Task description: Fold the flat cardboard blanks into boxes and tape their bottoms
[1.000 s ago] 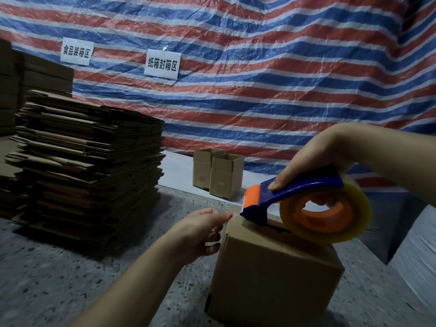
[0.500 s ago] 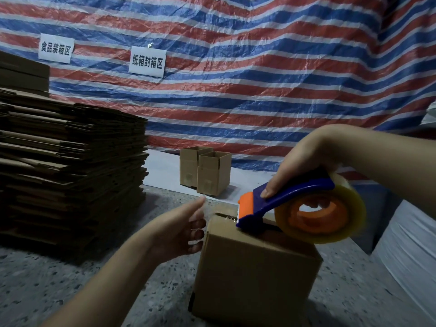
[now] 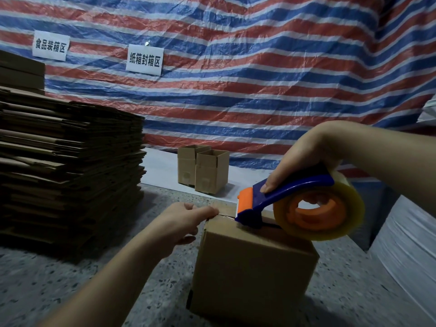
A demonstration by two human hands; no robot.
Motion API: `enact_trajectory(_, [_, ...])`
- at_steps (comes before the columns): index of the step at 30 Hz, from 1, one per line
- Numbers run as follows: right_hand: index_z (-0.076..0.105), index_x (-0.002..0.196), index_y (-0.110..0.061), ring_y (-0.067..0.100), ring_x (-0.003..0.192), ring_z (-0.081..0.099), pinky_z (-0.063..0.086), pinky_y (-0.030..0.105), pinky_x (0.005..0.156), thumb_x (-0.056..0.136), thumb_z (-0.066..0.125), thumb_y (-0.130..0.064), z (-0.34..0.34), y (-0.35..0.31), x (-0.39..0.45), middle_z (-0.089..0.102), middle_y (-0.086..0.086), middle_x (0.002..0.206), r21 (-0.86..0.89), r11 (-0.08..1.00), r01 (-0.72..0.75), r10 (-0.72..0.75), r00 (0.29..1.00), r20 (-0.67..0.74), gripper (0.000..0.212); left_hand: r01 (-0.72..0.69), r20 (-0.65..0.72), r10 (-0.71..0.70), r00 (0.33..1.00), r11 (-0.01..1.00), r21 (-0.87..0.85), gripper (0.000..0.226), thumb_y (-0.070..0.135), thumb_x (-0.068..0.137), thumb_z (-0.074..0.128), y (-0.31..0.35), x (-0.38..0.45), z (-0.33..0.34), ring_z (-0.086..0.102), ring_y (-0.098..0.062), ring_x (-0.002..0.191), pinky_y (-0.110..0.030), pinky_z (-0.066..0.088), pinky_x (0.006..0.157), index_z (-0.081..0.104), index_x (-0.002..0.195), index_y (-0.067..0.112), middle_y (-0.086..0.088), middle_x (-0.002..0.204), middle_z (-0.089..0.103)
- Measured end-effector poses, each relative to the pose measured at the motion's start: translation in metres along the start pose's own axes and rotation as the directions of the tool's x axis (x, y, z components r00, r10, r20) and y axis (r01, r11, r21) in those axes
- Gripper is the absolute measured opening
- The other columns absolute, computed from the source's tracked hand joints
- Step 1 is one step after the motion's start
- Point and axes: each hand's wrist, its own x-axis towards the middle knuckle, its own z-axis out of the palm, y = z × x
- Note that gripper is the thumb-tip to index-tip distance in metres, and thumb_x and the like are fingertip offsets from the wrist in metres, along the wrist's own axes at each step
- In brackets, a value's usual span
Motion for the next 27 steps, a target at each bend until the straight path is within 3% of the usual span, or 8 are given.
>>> enact_trajectory(5, [0.066,0.115,-0.01,0.022,0.076,0.074,0.06,0.032,0.066,0.05,0.089,-0.062,-0.005,0.022,-0.003,0.077,0.011,0.091,0.061,0.998,-0.012,0.011,1.0,0.016,0.087,-0.032,0.006,0.032,0.999,0.999,0.001,0.042,0.047,0.078,0.075,-0.002,0.0,0.002,0.055,-0.022,0.082,-0.033,0.047,0.074,0.063,0.097,0.011,-0.011,0.088,0.059])
enact_trajectory(8, [0.066,0.119,-0.01,0.025,0.083,0.075,0.06,0.035,0.072,0.037,0.096,-0.064,-0.009,0.042,-0.003,0.077,0.014,0.1,0.083,0.995,-0.053,0.052,0.999,0.016,0.103,-0.028,-0.013,0.028,1.0,0.999,-0.033,0.057,0.049,0.074,0.075,-0.004,0.001,0.003,0.055,-0.022,0.081,-0.032,0.049,0.074,0.067,0.105,0.002,-0.011,0.088,0.059])
enact_trajectory(11, [0.066,0.119,-0.01,0.025,0.084,0.075,0.06,0.034,0.071,0.041,0.095,-0.064,-0.007,0.048,-0.002,0.077,0.014,0.102,0.074,0.993,-0.093,0.09,0.995,0.045,0.099,-0.017,-0.025,0.016,1.0,0.999,-0.033,0.073,0.052,0.072,0.075,-0.007,0.001,0.004,0.059,-0.022,0.084,-0.033,0.051,0.078,0.063,0.114,-0.006,-0.01,0.088,0.062])
enact_trajectory(15, [0.064,0.12,-0.014,0.021,0.08,0.077,0.059,0.029,0.065,0.03,0.095,-0.065,-0.001,0.041,0.004,0.079,0.008,0.095,0.004,0.995,-0.096,0.096,0.994,0.048,0.108,0.054,0.099,-0.05,0.994,0.998,-0.041,0.075,0.069,0.052,0.076,-0.009,-0.003,-0.002,0.055,-0.024,0.082,-0.037,0.052,0.09,0.065,0.091,0.006,-0.007,0.081,0.057])
enact_trajectory(18, [0.065,0.119,-0.012,0.021,0.078,0.076,0.059,0.029,0.063,0.028,0.096,-0.064,0.001,0.044,0.006,0.078,0.009,0.094,0.03,0.996,-0.086,0.085,0.996,0.033,0.109,0.159,0.214,-0.14,0.967,0.985,-0.071,0.066,0.07,0.073,0.066,-0.013,-0.003,-0.01,0.051,-0.025,0.09,-0.04,0.046,0.102,0.062,0.104,0.012,-0.01,0.091,0.051])
enact_trajectory(20, [0.066,0.118,-0.011,0.022,0.079,0.076,0.059,0.03,0.065,0.031,0.095,-0.064,0.003,0.049,0.007,0.078,0.011,0.096,0.046,0.995,-0.088,0.088,0.996,0.018,0.106,0.206,0.251,-0.17,0.953,0.971,-0.125,0.05,0.063,0.083,0.06,-0.015,-0.003,-0.014,0.05,-0.023,0.081,-0.035,0.048,0.091,0.057,0.094,0.014,-0.008,0.084,0.047])
enact_trajectory(23, [0.067,0.118,-0.01,0.023,0.08,0.076,0.059,0.031,0.066,0.038,0.092,-0.064,0.003,0.049,0.008,0.078,0.012,0.097,0.04,0.995,-0.095,0.094,0.995,0.021,0.099,0.205,0.233,-0.164,0.959,0.965,-0.163,0.039,0.053,0.08,0.064,-0.015,-0.005,-0.022,0.044,-0.012,0.056,-0.027,0.046,0.07,0.048,0.07,0.019,0.002,0.065,0.043])
enact_trajectory(27, [0.066,0.12,-0.009,0.025,0.083,0.075,0.06,0.033,0.069,0.034,0.095,-0.065,0.003,0.048,0.009,0.077,0.013,0.1,0.039,0.994,-0.103,0.101,0.994,0.038,0.106,0.087,0.183,-0.068,0.981,0.992,-0.095,0.041,0.055,0.075,0.063,-0.021,-0.006,-0.019,0.045,-0.013,0.059,-0.028,0.045,0.072,0.049,0.068,0.018,0.002,0.065,0.047])
